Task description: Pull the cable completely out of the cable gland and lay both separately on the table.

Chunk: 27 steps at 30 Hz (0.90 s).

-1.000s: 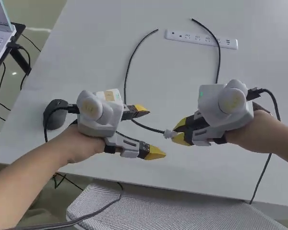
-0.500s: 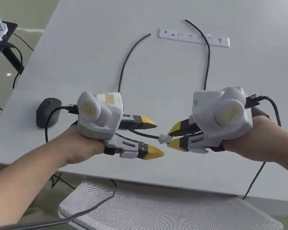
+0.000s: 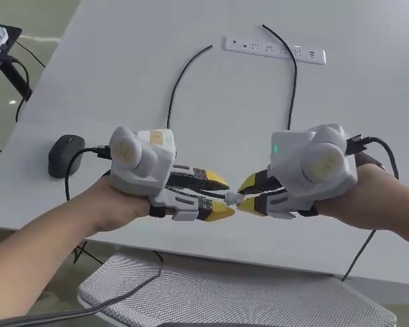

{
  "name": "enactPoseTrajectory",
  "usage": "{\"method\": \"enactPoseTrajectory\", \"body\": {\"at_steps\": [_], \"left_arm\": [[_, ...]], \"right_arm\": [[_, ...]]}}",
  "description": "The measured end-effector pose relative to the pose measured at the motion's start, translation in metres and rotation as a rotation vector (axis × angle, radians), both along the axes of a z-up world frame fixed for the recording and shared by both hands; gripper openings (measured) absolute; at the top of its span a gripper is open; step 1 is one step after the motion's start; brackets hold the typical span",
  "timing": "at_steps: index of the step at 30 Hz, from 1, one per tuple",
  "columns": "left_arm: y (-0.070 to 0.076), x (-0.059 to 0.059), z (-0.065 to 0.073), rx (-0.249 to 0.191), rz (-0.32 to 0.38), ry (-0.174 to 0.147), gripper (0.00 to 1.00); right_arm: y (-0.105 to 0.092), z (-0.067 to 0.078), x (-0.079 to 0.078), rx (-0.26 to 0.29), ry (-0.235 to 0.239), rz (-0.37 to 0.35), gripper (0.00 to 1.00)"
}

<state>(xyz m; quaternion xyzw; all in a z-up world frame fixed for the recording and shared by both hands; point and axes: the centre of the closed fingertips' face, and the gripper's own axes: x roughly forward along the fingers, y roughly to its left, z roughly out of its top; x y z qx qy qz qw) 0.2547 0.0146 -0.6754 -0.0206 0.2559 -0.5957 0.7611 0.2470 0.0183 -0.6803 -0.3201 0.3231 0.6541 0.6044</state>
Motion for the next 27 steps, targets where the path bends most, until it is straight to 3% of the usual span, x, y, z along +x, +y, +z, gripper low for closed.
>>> {"method": "enactPoseTrajectory", "body": {"at_steps": [7,27], "left_arm": [[-0.0014,-0.0018,0.0016,-0.009,-0.025,0.002,0.17],[-0.0009,-0.0014,-0.0038,0.032,-0.048,0.002,0.15]], "right_arm": [[0.0000,-0.0007,-0.0013,0.000,-0.003,0.021,0.06],[0.0014,-0.0065,0.0002,0.004,0.020,0.066,0.08]]}}
